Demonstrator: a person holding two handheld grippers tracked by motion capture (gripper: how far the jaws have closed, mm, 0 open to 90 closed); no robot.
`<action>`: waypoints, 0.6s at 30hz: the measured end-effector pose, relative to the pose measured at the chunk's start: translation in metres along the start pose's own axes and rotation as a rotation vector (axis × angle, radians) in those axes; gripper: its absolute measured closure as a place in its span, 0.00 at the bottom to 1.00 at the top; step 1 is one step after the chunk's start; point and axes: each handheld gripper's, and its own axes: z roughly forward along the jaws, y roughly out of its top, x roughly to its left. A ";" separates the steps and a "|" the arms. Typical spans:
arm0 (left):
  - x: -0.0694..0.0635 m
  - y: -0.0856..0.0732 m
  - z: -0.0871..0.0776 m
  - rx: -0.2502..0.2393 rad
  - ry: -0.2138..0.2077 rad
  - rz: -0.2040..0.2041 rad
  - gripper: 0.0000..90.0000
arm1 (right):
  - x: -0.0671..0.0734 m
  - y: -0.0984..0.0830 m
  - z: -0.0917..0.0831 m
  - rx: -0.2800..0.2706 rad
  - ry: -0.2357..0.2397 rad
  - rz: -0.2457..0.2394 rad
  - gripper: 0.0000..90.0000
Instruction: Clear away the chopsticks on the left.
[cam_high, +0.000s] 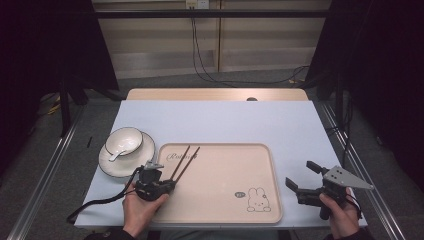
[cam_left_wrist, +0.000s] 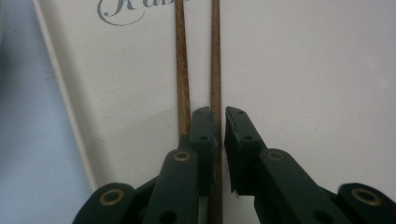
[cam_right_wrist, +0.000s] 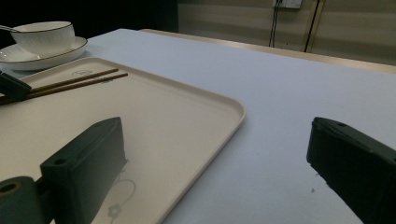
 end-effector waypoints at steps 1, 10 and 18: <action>0.000 0.000 0.000 0.001 -0.001 0.002 0.91 | 0.000 0.000 0.000 -0.001 -0.001 0.000 0.04; 0.001 0.000 0.000 -0.010 -0.049 0.018 0.79 | 0.000 0.000 0.000 -0.002 0.001 0.001 0.04; 0.001 0.003 -0.007 -0.070 -0.084 0.071 0.55 | -0.001 0.000 0.000 -0.006 -0.001 0.006 0.05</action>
